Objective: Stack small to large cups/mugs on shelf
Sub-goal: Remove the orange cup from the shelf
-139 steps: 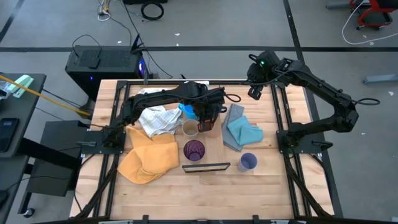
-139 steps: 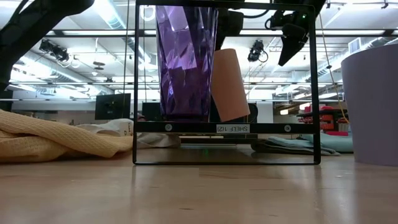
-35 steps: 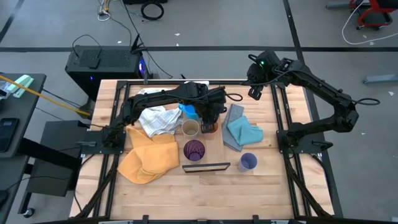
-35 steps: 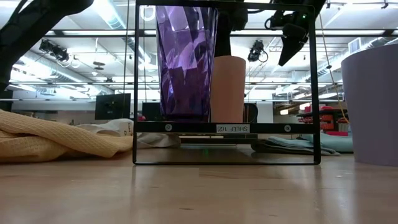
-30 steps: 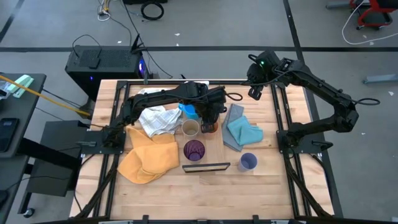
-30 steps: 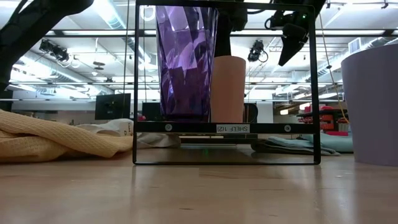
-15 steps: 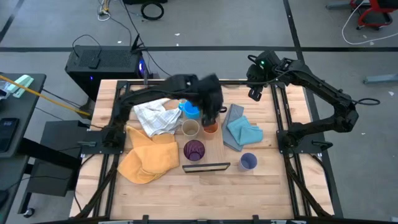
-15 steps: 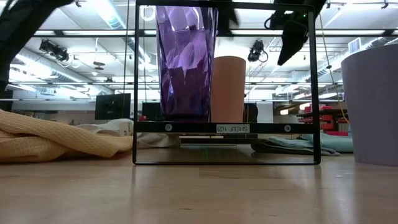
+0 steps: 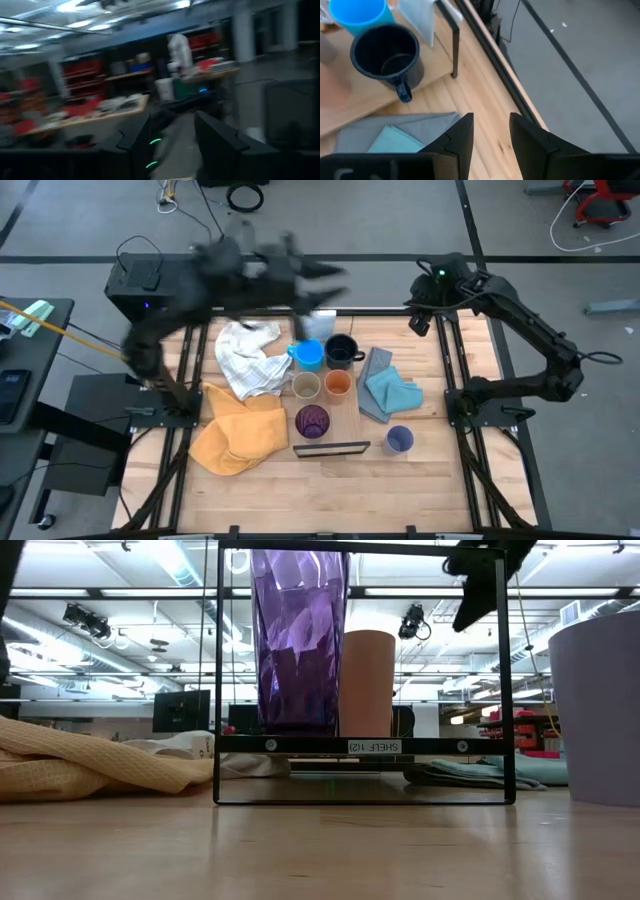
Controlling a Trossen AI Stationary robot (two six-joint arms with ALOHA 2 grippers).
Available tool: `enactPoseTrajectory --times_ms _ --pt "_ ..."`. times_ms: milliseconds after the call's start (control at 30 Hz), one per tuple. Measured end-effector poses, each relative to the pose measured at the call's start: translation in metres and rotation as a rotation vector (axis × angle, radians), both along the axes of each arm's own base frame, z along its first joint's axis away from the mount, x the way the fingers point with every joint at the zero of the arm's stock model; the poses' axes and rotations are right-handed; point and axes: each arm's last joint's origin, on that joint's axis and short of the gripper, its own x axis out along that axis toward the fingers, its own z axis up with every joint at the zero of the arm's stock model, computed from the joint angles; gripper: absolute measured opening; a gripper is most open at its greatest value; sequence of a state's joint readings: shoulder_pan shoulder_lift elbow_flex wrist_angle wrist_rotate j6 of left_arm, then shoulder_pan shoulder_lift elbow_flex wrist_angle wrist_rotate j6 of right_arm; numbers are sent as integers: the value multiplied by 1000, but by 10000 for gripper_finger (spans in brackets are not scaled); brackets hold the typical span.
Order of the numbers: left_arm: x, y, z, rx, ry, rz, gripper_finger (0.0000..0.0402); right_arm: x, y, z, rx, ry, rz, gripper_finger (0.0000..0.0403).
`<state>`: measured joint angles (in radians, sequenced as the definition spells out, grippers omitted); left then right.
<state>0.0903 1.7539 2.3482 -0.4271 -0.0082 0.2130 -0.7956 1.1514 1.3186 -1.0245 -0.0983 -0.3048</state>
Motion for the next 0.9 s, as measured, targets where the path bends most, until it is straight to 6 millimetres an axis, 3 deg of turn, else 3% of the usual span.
enactPoseTrajectory --times_ms 233,333,433,533,733,900 --pt "-128 9 47 44 -55 131 139 -16 12 13 -18 -83 -11 132" --pt "-181 0 54 64 -44 141 131 -18 14 15 -15 -100 -24 132" --pt "-221 -14 51 45 2 83 123 -17 14 15 -3 -108 -35 132" --pt "-245 -20 40 -4 82 91 111 -16 13 16 -3 -127 -45 132" --pt "-270 -20 1 -107 220 220 83 -13 10 19 4 -197 -86 132" --pt "-297 -21 -40 -159 95 211 63 -10 7 20 21 -237 -122 132"
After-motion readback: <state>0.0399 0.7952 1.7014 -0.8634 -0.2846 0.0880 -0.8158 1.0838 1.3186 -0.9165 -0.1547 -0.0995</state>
